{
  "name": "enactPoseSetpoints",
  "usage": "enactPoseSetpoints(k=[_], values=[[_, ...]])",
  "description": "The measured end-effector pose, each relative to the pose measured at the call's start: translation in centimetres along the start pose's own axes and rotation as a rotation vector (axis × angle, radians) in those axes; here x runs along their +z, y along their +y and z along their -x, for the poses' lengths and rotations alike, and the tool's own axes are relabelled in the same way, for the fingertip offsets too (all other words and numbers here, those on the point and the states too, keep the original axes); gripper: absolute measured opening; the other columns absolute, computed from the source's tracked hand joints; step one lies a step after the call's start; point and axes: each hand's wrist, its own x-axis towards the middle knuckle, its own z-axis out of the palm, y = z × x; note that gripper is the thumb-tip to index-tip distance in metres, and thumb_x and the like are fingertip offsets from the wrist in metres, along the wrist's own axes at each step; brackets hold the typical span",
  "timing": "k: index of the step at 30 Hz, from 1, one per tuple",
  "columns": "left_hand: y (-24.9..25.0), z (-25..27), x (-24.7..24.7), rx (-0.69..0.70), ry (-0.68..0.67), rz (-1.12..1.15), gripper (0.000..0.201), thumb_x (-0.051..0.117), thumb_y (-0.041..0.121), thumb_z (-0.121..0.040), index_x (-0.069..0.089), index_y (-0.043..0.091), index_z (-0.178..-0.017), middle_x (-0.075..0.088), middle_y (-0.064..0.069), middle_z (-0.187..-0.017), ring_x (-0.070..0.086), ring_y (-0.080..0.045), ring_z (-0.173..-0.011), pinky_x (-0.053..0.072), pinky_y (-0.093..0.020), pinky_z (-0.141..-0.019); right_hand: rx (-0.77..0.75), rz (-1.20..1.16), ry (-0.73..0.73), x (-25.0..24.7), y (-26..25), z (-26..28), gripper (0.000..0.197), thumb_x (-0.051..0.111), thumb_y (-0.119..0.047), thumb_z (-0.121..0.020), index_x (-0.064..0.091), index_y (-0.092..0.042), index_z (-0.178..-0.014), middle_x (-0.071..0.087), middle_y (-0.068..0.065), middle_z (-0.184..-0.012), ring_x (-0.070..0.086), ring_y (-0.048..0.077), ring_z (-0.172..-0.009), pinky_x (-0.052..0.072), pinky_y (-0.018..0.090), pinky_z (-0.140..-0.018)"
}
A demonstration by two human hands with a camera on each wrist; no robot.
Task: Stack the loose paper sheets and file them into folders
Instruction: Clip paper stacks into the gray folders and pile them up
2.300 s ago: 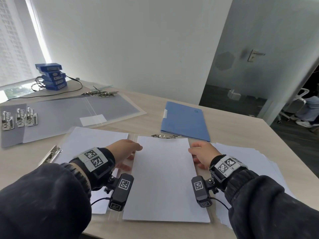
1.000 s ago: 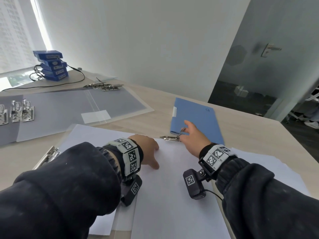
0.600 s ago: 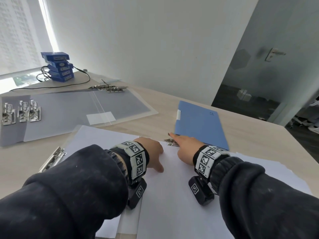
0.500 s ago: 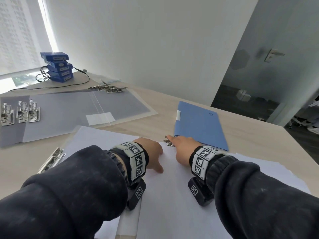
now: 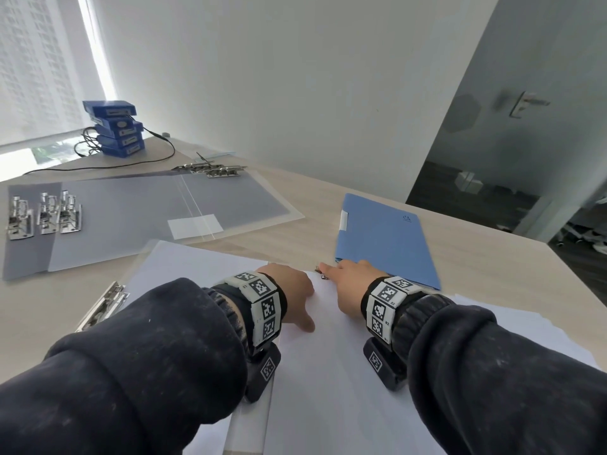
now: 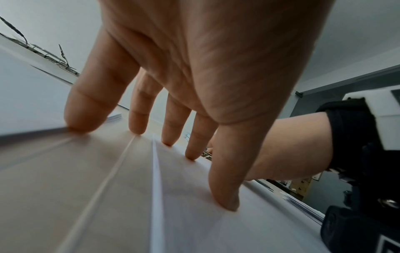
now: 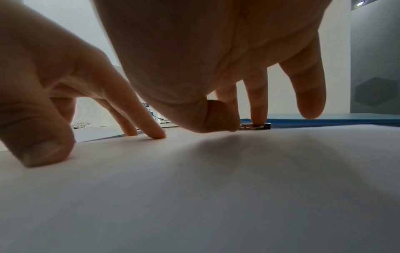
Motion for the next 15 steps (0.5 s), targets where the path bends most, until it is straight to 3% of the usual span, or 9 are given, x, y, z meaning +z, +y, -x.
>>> enactPoseSetpoints(k=[9, 15], values=[[0.07, 0.19, -0.11, -0.008, 0.0, 0.003, 0.066, 0.066, 0.065, -0.083, 0.058, 0.028, -0.137, 0.065, 0.005, -0.126, 0.06, -0.023, -0.118, 0.051, -0.038, -0.099, -0.007, 0.028, -0.025, -0.36, 0.01, -0.23, 0.082, 0.045, -0.008, -0.088, 0.014, -0.046, -0.154, 0.038, 0.001, -0.145, 0.037, 0.033, -0.133, 0.05, 0.05, -0.095], [0.09, 0.4, -0.13, -0.006, 0.017, 0.012, 0.069, 0.065, 0.065, -0.084, 0.052, 0.033, -0.144, 0.061, 0.009, -0.135, 0.056, -0.021, -0.124, 0.048, -0.036, -0.101, 0.003, 0.0, -0.017, -0.07, -0.14, -0.14, 0.082, 0.048, -0.013, -0.089, 0.01, -0.043, -0.155, 0.035, 0.001, -0.147, 0.034, 0.032, -0.134, 0.049, 0.048, -0.092]])
